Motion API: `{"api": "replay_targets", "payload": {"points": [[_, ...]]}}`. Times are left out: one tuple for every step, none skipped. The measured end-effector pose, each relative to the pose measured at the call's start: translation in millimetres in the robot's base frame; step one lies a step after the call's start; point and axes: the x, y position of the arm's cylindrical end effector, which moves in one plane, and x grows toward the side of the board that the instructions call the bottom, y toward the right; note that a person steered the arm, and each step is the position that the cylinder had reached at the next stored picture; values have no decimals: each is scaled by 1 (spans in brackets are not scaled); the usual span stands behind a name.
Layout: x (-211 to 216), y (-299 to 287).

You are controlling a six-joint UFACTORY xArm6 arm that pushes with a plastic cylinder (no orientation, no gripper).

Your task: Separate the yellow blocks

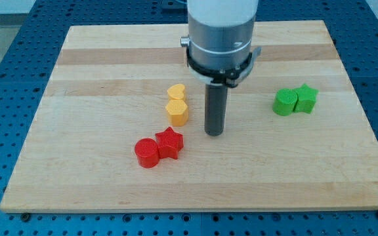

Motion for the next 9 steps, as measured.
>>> {"api": "replay_targets", "payload": {"points": [[-27, 1], [-47, 0], [-52, -11], [-48, -20], [-33, -34], [-20, -52], [-19, -61], [-32, -55], [-40, -35]]}}
